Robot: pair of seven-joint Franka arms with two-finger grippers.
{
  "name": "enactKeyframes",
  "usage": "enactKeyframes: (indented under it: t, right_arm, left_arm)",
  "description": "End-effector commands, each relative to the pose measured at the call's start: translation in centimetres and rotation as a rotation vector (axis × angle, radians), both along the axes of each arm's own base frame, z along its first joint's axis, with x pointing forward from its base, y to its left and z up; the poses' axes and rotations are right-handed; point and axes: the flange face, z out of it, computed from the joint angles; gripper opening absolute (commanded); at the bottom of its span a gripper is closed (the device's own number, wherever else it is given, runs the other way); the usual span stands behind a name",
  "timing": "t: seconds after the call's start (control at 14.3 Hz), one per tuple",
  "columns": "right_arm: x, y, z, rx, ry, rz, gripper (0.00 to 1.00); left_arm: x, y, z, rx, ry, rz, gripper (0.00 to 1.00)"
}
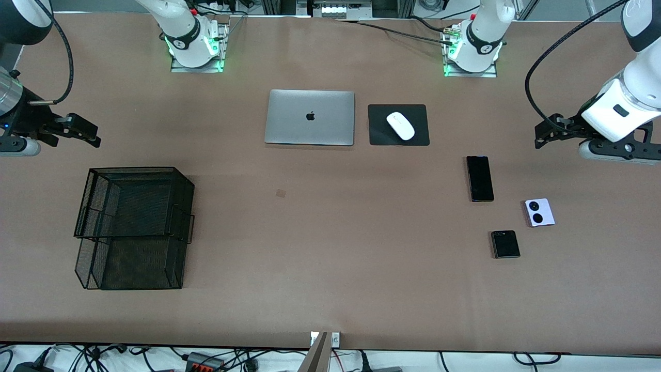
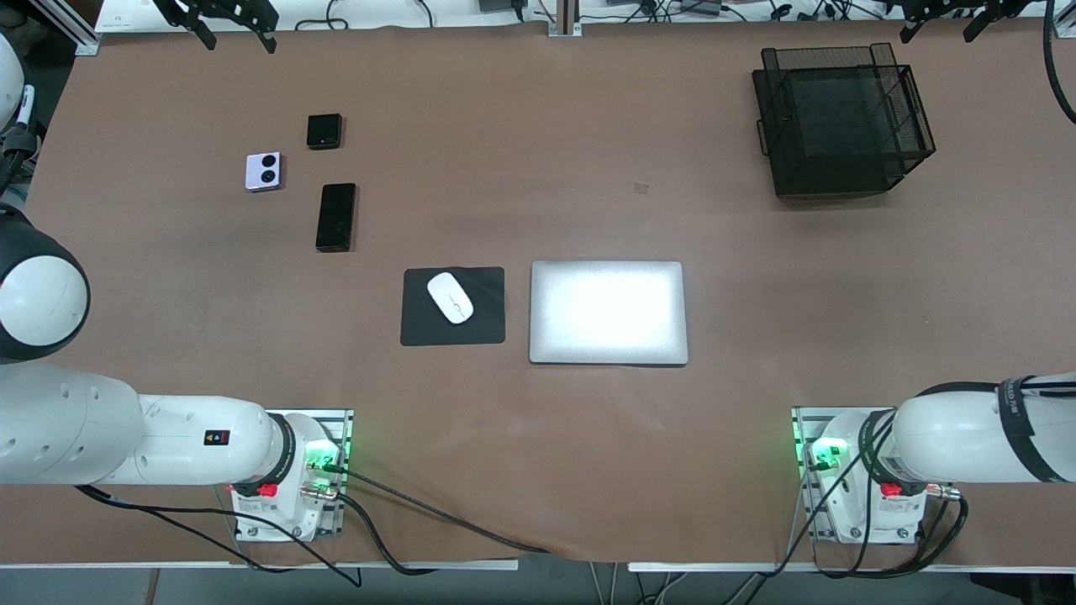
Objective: Place phones with both arms
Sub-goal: 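Move the left gripper toward the black bar phone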
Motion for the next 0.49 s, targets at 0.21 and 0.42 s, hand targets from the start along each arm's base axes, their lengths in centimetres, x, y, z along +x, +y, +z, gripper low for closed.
enactKeyframes:
  t: [0.21,0.42]
  right_arm:
    - [-0.4,0.0,0.1,-0.012,-0.005,0.001,1.0]
    - [-0.3,-0.1,0.1,-0.012,-0.007,-0.002,1.0]
  left_arm:
    - [1.4,-0.6,-1.9,-0.019,0.073,0.054,1.0]
    - [3.1,0.0,-4.6,-0.006,0.142,0.046,1.0]
